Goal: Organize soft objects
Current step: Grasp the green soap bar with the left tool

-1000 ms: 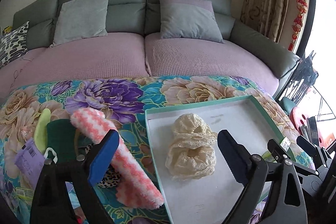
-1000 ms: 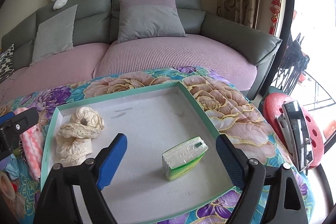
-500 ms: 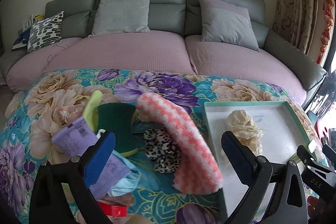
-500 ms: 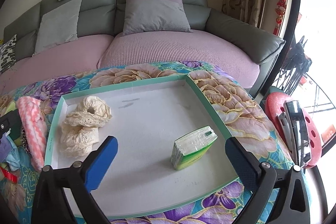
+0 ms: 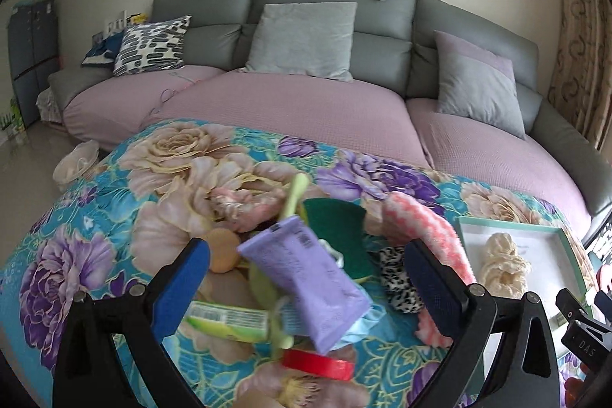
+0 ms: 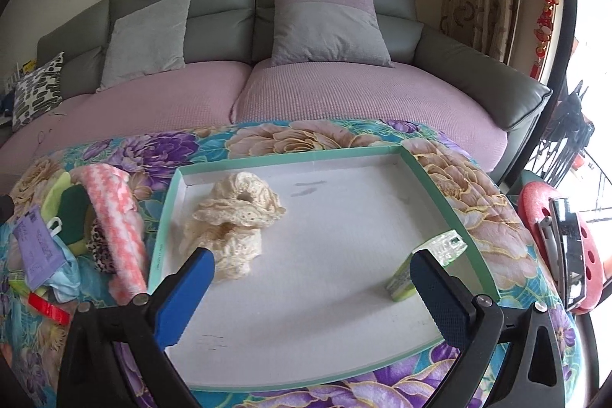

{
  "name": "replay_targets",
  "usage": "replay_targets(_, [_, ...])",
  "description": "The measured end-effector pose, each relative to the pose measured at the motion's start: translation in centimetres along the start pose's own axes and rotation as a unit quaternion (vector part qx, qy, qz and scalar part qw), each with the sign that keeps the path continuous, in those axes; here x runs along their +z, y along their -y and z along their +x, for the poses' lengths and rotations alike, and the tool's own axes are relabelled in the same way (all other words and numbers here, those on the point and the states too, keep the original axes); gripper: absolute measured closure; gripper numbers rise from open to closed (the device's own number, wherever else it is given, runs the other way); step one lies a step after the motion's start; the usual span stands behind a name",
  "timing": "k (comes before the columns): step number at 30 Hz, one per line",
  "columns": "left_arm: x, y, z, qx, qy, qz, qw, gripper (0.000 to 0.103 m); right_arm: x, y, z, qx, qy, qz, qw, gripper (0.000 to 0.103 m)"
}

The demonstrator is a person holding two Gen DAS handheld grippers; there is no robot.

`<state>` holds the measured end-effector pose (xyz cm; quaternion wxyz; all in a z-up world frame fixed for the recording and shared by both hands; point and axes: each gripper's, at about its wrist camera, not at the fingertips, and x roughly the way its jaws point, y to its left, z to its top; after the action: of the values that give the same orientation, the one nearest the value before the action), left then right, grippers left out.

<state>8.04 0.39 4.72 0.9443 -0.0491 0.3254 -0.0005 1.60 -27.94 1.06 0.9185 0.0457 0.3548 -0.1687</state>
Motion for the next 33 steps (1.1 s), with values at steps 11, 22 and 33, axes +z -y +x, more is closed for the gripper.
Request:
replay_targets(11, [-0.1,-7.6,-1.0,0.045,0.009,-0.074,0.9962,0.002,-0.7,-9.0,0.1,0.086,-0.010,-0.056,0.995,0.000])
replay_targets(22, [-1.3,-9.2,1.6,0.039,-0.038,-0.070,0.9961,0.002,-2.1,-14.5,0.7,0.107,-0.030,-0.107,0.988,0.000])
replay_targets(33, [-3.7,-6.2,4.8,0.001,-0.138,0.005,0.9904,0.002,-2.5,-14.1,1.4,0.104,-0.049,-0.103,0.988,0.000])
